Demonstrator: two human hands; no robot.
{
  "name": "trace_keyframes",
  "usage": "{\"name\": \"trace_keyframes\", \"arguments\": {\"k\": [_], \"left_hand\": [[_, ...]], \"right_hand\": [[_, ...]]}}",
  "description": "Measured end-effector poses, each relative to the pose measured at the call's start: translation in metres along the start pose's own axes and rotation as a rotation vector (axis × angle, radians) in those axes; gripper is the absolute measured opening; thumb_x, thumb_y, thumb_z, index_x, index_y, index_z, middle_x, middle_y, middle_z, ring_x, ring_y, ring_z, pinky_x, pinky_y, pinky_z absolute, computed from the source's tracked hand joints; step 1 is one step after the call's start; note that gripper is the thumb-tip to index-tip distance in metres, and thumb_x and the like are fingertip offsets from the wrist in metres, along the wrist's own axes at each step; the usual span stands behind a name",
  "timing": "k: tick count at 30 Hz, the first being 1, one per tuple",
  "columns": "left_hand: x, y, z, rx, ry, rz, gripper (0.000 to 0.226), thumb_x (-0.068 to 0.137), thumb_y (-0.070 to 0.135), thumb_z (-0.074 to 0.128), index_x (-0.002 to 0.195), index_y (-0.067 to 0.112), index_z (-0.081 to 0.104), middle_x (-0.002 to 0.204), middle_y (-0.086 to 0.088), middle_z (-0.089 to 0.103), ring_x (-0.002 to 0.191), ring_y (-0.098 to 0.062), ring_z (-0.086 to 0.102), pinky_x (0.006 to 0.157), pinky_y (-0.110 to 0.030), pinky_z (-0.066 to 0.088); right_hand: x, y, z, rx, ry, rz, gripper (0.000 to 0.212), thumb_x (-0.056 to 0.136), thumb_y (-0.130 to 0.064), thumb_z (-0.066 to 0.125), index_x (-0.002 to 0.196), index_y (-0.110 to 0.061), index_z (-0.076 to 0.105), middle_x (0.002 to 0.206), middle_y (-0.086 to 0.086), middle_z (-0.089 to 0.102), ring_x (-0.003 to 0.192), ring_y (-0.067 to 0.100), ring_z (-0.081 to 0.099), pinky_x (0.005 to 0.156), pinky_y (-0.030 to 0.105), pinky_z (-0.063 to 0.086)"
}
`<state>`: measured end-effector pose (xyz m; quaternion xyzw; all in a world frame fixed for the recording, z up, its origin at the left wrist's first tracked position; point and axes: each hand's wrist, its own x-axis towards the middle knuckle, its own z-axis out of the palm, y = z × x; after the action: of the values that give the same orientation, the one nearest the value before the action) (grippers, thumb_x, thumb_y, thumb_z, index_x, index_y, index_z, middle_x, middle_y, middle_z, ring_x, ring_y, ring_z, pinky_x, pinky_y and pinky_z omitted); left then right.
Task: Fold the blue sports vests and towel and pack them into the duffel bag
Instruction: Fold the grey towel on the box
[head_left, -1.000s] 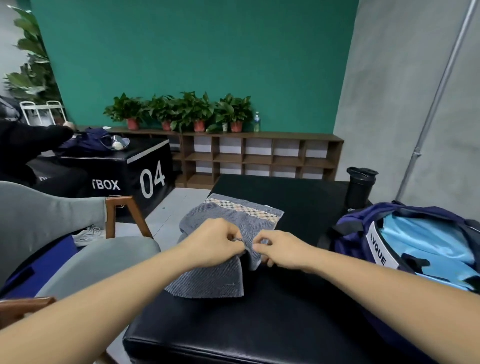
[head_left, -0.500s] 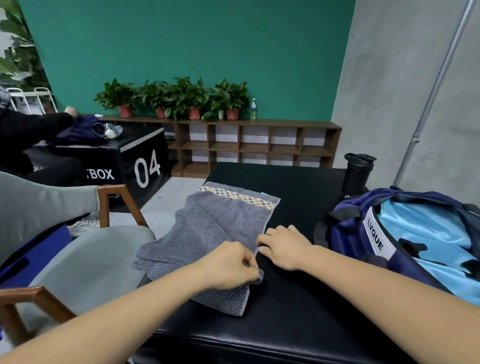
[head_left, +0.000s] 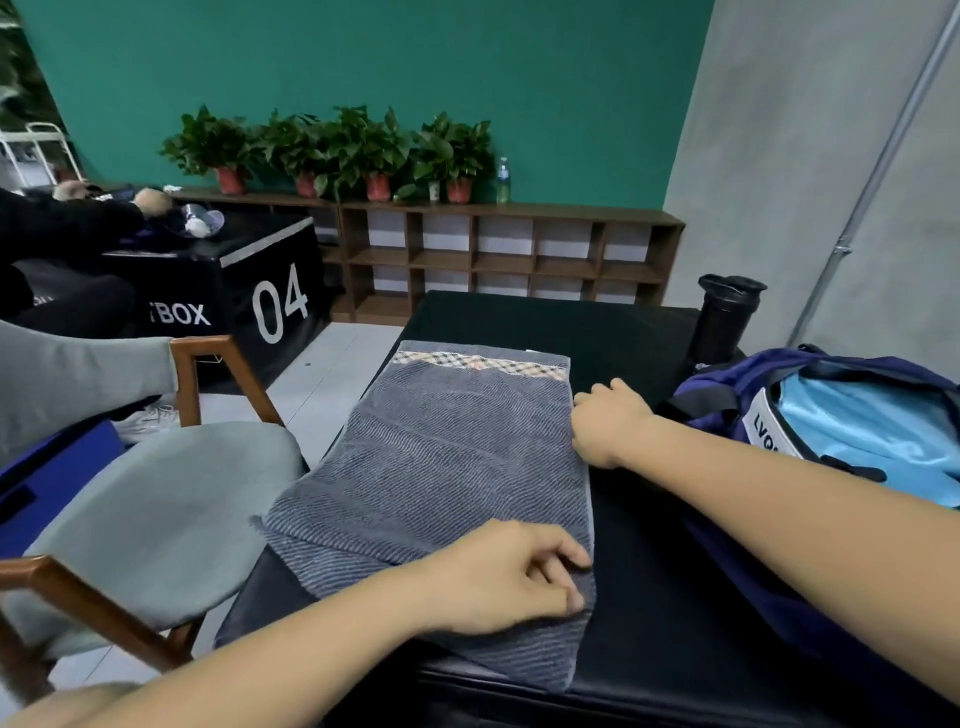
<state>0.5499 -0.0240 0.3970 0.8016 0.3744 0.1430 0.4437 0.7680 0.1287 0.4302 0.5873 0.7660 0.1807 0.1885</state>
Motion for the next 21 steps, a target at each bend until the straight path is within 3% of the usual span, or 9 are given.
{"name": "trace_keyframes", "arguments": {"k": [3,7,12,17,21], "left_hand": [[-0.006,0.006,-0.014,-0.044,0.021,0.033,0.030,0.096,0.027,0.076,0.125,0.023,0.070,0.105,0.001,0.081,0.083,-0.003,0.064,0.093,-0.028,0.056],[-0.018,0.006,-0.043,0.136,0.071,0.028,0.022,0.093,0.025,0.079,0.114,0.023,0.073,0.099,0.006,0.080,0.083,-0.009,0.071,0.087,-0.023,0.056],[-0.031,-0.008,-0.079,0.316,0.110,-0.028,0.020,0.094,0.034,0.079,0.113,0.032,0.073,0.098,0.016,0.077,0.091,-0.001,0.071,0.090,-0.024,0.054],[-0.042,-0.031,-0.116,0.378,0.162,-0.105,0.020,0.092,0.036,0.082,0.110,0.037,0.074,0.098,0.018,0.076,0.094,0.001,0.071,0.091,-0.026,0.056],[-0.050,-0.038,-0.120,0.427,0.105,-0.086,0.022,0.089,0.041,0.085,0.109,0.041,0.075,0.103,0.019,0.071,0.100,0.001,0.067,0.090,-0.019,0.052]], "right_hand": [[0.017,0.001,0.000,0.176,0.081,0.013,0.039,0.106,-0.042,0.046,0.136,-0.020,0.059,0.138,0.007,0.058,0.122,0.030,0.056,0.102,0.045,0.041],[0.042,-0.005,0.012,0.506,-0.056,-0.066,0.059,0.105,-0.062,0.045,0.158,-0.036,0.041,0.162,0.003,0.042,0.145,0.031,0.045,0.119,0.052,0.038],[0.061,-0.003,0.026,0.510,-0.149,-0.029,0.064,0.107,-0.069,0.029,0.161,-0.036,0.040,0.164,0.005,0.042,0.149,0.030,0.043,0.121,0.051,0.036],[0.067,0.016,0.030,0.477,-0.211,0.090,0.063,0.108,-0.068,0.028,0.159,-0.034,0.039,0.163,0.002,0.044,0.147,0.031,0.045,0.113,0.054,0.037],[0.072,0.031,0.034,0.431,-0.249,0.152,0.068,0.109,-0.067,0.021,0.165,-0.031,0.030,0.171,0.001,0.034,0.155,0.029,0.035,0.124,0.060,0.020]]}}
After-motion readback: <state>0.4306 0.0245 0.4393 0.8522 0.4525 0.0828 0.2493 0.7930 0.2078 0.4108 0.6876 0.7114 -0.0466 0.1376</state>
